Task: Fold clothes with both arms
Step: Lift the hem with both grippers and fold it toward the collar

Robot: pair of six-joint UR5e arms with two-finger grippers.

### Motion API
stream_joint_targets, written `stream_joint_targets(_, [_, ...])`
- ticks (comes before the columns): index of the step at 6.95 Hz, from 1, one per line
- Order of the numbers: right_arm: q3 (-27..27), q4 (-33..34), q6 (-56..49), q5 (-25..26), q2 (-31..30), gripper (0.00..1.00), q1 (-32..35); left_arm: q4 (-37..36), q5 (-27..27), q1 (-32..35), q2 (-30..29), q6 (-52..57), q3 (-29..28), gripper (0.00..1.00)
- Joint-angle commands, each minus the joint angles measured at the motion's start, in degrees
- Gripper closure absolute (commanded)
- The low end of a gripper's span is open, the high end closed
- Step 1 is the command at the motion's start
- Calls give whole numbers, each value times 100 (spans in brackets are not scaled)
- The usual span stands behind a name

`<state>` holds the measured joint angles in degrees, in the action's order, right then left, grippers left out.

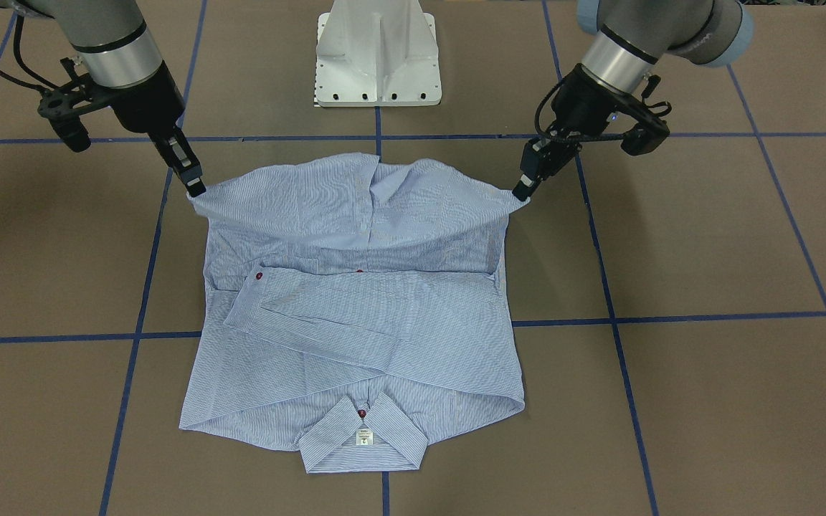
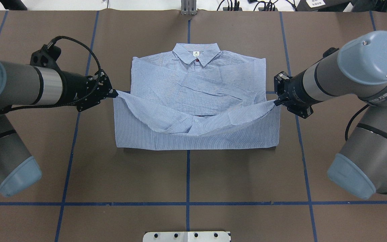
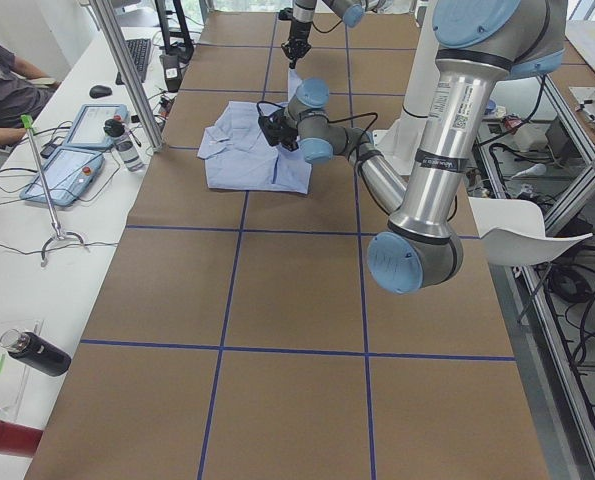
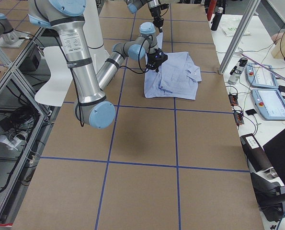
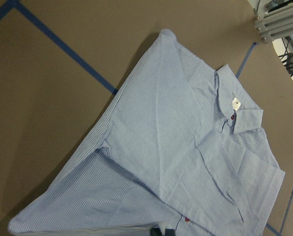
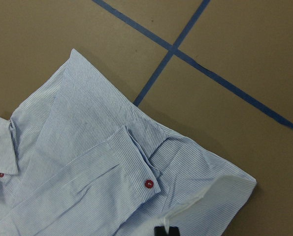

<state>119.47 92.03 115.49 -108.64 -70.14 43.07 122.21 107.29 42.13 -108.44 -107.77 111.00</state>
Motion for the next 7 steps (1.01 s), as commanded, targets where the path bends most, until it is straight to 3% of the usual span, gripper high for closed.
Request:
stream_joint_targets(1, [-764,-9,-472,1,447,100,350,66,20,303,-563,350,-875,100])
stream_joint_targets(5, [-1880,-27,-948,-8,1044,100,694,459,11,629,-1100,652,-2018,100])
stream_joint_targets(6, [-2257,-288,-1019,-8,1159,100,694,671,3,647,-1292,687,-2438,100])
stream_joint_targets(7, [-2775,-952,-1019,1,1169,100,703,995,-15,647,-1546,687,-2965,100])
